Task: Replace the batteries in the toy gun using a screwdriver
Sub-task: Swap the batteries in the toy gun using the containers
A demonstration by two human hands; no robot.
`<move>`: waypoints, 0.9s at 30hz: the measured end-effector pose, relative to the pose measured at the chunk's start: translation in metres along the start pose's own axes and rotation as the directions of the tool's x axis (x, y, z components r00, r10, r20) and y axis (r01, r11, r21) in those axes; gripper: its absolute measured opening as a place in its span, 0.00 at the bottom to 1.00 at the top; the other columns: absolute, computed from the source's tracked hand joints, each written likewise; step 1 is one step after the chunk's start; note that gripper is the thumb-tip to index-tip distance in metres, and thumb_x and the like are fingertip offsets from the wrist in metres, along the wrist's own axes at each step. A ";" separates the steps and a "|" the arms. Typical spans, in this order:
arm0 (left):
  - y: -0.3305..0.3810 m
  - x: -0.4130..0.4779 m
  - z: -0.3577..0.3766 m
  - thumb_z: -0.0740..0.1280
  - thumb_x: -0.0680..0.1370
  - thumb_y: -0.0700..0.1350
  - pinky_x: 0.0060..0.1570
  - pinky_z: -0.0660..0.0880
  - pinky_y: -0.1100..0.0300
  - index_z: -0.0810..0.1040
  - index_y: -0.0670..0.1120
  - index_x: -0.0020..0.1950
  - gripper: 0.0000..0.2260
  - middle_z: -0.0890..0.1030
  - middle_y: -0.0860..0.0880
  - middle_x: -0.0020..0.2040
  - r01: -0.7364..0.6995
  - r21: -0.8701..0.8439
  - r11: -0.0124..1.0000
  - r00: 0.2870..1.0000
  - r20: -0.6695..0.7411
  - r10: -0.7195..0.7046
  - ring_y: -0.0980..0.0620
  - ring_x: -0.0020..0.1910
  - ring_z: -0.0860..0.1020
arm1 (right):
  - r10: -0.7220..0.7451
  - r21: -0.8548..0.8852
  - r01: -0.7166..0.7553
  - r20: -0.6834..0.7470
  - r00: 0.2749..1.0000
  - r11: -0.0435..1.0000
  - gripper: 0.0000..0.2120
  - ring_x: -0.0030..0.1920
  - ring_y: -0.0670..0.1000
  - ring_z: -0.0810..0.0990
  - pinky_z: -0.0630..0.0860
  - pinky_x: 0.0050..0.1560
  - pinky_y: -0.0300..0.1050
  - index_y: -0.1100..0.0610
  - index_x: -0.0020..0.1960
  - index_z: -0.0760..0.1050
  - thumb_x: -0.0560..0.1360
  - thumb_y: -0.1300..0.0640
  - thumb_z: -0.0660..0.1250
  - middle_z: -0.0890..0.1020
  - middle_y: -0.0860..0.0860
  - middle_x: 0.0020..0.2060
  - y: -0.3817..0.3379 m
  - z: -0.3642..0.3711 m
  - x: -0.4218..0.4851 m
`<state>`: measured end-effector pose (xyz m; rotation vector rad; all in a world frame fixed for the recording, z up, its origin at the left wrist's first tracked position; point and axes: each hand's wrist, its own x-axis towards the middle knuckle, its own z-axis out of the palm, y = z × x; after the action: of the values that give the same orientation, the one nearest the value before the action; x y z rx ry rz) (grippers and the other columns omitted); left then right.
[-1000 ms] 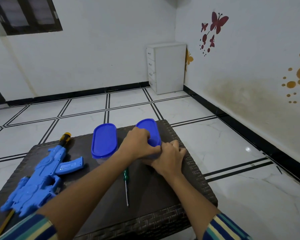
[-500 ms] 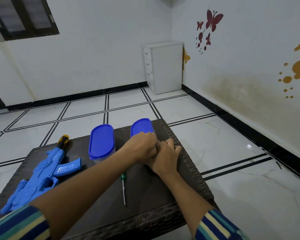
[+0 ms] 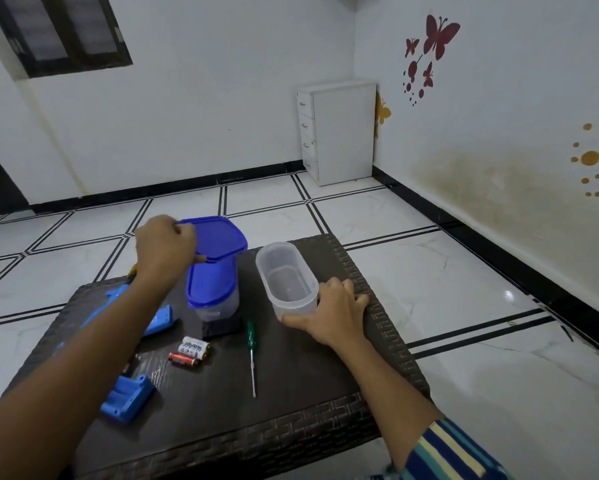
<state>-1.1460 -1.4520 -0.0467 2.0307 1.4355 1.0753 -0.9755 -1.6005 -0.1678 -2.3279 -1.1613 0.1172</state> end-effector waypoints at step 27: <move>-0.115 -0.048 -0.037 0.62 0.78 0.45 0.42 0.69 0.56 0.73 0.42 0.64 0.16 0.75 0.53 0.34 0.199 -0.114 0.973 0.962 -0.164 -0.216 0.55 0.35 0.73 | -0.421 -0.091 0.451 0.236 0.876 0.888 0.23 0.59 0.57 0.71 0.73 0.54 0.54 0.56 0.59 0.68 0.75 0.40 0.67 0.73 0.54 0.57 -0.160 0.062 -0.053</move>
<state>-1.2514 -1.4568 -0.1226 1.7093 1.6097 1.2309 -1.1427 -1.5370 -0.1499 -2.1433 -1.8323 0.1197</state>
